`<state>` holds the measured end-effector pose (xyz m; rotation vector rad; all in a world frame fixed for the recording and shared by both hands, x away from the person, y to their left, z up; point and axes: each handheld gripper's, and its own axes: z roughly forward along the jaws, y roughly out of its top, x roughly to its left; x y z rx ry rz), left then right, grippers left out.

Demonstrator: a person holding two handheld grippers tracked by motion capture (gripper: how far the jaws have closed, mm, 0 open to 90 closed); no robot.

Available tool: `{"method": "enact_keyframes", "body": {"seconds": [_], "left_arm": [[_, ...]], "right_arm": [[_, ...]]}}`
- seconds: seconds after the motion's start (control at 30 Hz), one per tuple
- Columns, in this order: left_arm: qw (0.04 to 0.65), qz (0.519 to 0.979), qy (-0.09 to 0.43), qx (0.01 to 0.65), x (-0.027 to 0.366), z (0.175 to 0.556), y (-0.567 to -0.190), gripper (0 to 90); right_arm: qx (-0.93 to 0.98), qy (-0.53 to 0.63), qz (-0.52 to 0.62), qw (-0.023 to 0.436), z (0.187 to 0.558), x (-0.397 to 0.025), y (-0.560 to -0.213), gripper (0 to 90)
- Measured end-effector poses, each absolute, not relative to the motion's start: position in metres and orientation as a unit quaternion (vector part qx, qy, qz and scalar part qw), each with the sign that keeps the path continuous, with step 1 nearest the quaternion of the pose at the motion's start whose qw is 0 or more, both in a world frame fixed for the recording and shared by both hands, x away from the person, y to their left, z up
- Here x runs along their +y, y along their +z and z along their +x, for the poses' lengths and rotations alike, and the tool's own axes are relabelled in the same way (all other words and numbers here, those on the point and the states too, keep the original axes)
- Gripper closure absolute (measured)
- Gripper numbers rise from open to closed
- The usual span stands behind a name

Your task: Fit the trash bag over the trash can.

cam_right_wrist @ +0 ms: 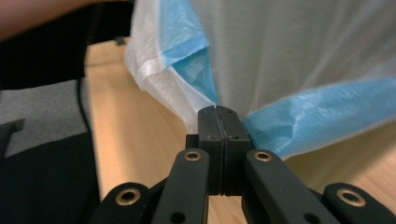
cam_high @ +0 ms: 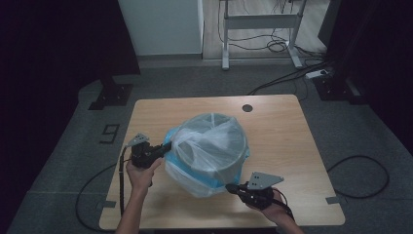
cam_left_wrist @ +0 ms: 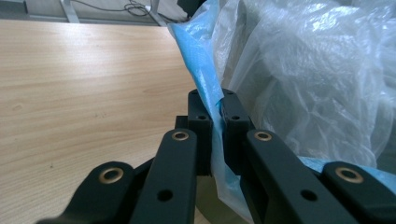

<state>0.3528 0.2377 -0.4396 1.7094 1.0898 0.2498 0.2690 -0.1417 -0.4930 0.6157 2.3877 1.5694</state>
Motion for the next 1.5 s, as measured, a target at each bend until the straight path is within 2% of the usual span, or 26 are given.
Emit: {"method": "enact_keyframes", "body": {"seconds": [0.17,0.27,0.47,0.57,0.7,0.93,1.3,1.43,1.5], "left_arm": [[0.516,0.718,0.098,0.458,0.236,0.355,-0.443,85.0],[0.516,0.719,0.098,0.455,0.235,0.355,-0.442,84.8],[0.518,0.718,0.098,0.455,0.234,0.356,-0.443,84.5],[0.517,0.719,0.098,0.455,0.233,0.356,-0.443,84.2],[0.518,0.718,0.097,0.455,0.231,0.357,-0.443,84.2],[0.519,0.718,0.096,0.454,0.229,0.359,-0.443,83.9],[0.521,0.717,0.095,0.452,0.227,0.358,-0.444,83.7],[0.522,0.717,0.095,0.452,0.227,0.358,-0.444,83.7],[0.523,0.717,0.096,0.451,0.227,0.358,-0.444,83.7]], "right_arm": [[0.809,0.530,0.229,0.114,0.278,-0.147,-0.502,88.3],[0.793,0.549,0.232,0.125,0.275,-0.154,-0.499,73.1],[0.741,0.589,0.273,0.170,0.281,-0.185,-0.476,53.5],[0.724,0.598,0.289,0.184,0.292,-0.199,-0.466,46.3],[0.723,0.596,0.287,0.201,0.314,-0.209,-0.454,41.9],[0.714,0.595,0.315,0.192,0.347,-0.216,-0.452,40.6],[0.722,0.575,0.364,0.123,0.363,-0.209,-0.484,39.4],[0.722,0.578,0.367,0.100,0.365,-0.204,-0.491,48.5],[0.720,0.584,0.363,0.093,0.365,-0.202,-0.491,59.8]]}}
